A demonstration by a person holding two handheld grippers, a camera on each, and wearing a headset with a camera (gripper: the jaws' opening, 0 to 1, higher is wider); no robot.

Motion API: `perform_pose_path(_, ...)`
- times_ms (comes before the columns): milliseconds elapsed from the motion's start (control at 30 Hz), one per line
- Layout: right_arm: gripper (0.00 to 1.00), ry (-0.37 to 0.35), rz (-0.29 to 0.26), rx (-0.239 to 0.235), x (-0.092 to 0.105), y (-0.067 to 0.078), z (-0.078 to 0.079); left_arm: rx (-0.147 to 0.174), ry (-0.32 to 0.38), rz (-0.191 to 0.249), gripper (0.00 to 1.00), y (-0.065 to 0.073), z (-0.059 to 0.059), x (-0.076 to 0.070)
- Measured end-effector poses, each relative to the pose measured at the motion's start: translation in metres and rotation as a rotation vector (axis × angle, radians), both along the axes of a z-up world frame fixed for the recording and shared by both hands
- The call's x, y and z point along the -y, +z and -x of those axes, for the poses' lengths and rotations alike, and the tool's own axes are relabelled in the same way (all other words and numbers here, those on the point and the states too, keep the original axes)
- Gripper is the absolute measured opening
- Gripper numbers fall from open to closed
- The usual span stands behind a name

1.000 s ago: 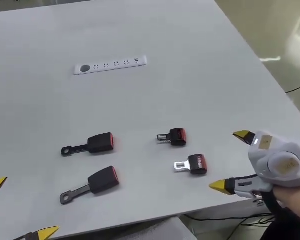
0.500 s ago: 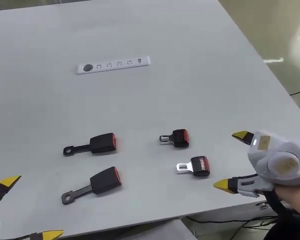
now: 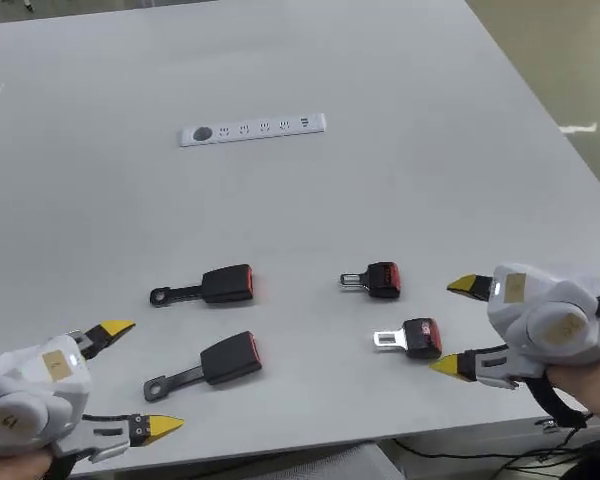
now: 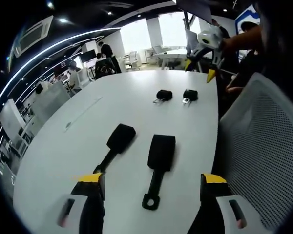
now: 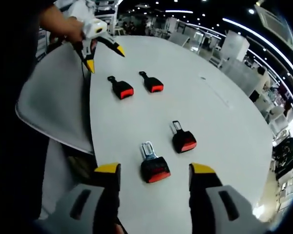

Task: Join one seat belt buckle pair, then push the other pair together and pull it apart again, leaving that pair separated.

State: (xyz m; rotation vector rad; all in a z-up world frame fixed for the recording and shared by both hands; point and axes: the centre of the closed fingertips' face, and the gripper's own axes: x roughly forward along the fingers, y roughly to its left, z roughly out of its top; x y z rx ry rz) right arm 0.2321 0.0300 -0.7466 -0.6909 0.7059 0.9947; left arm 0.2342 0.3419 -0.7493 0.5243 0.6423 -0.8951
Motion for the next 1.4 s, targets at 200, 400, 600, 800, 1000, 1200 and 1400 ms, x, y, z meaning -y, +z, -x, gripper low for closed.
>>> perform_pose_path(200, 0.52, 0.053, 0.033, -0.037, -0.003, -0.022, 0.0, -0.089, -0.035, -0.021, 0.74, -0.026, -0.005, 0.012)
perform_pose_path(400, 0.48, 0.077, 0.056, -0.074, -0.001, -0.046, -0.003, -0.129, -0.111, -0.081, 0.71, -0.049, -0.005, 0.021)
perform_pose_path(600, 0.46, 0.073, 0.06, -0.091, 0.002, -0.058, -0.01, -0.162, -0.1, -0.075, 0.62, -0.06, -0.014, 0.028)
perform_pose_path(800, 0.44, 0.1, 0.067, -0.126, -0.001, -0.063, -0.013, -0.173, -0.114, -0.102, 0.62, -0.066, -0.019, 0.034)
perform_pose_path(1000, 0.42, 0.14, 0.094, -0.16, -0.001, -0.075, -0.015, -0.172, -0.158, -0.135, 0.53, -0.071, -0.023, 0.043)
perform_pose_path(1200, 0.42, 0.167, 0.11, -0.16, -0.002, -0.081, -0.017, -0.172, -0.22, -0.161, 0.43, -0.075, -0.022, 0.05)
perform_pose_path(1400, 0.38, 0.217, 0.136, -0.173, -0.002, -0.081, -0.018, -0.203, -0.26, -0.189, 0.38, -0.076, -0.02, 0.053)
